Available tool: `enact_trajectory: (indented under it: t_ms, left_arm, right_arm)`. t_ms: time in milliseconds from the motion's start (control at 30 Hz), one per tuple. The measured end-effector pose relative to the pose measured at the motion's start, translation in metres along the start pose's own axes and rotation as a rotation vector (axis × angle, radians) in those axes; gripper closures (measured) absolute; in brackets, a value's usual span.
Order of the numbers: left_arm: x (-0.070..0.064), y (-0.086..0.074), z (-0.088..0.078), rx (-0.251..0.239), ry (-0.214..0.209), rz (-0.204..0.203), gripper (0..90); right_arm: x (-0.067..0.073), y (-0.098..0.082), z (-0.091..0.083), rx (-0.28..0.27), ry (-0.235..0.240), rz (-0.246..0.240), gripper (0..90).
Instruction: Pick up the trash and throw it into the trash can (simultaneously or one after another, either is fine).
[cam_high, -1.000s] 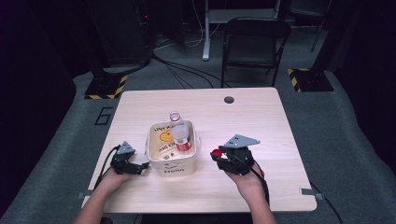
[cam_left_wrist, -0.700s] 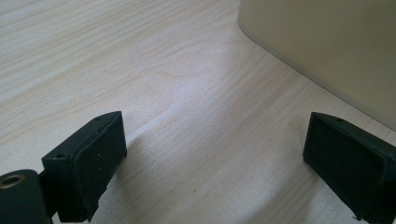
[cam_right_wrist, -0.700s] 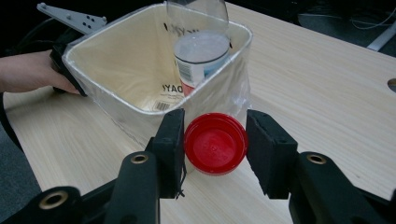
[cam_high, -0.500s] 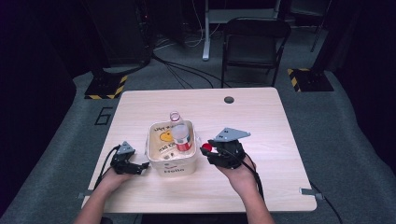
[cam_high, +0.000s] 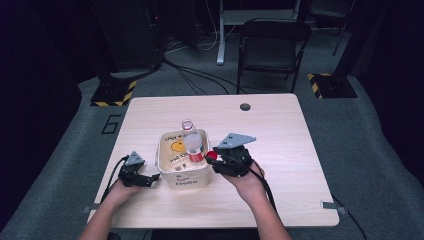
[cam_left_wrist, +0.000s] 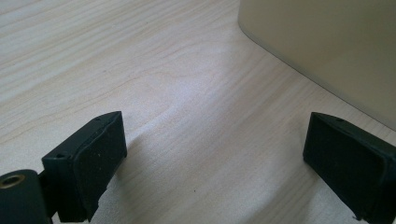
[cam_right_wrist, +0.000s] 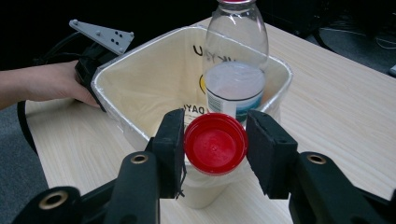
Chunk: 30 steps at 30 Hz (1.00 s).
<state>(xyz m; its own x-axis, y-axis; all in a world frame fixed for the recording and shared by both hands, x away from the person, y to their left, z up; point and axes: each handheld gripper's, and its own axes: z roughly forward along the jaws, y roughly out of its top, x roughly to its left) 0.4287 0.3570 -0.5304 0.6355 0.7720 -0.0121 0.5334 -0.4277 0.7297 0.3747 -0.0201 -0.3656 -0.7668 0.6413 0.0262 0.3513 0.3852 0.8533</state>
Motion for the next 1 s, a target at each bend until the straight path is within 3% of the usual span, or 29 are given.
enact_trajectory:
  t_ms: [467, 1000]
  left_arm:
    - [0.000, 0.000, 0.000, -0.001, 0.000, 0.000, 5.9]
    - [0.000, 0.000, 0.000, -0.001, 0.000, 0.000, 5.9]
  right_arm:
    - [0.011, 0.010, 0.024, 0.026, 0.020, -0.056, 57.6]
    - [0.017, 0.011, 0.045, 0.061, 0.014, -0.079, 57.5]
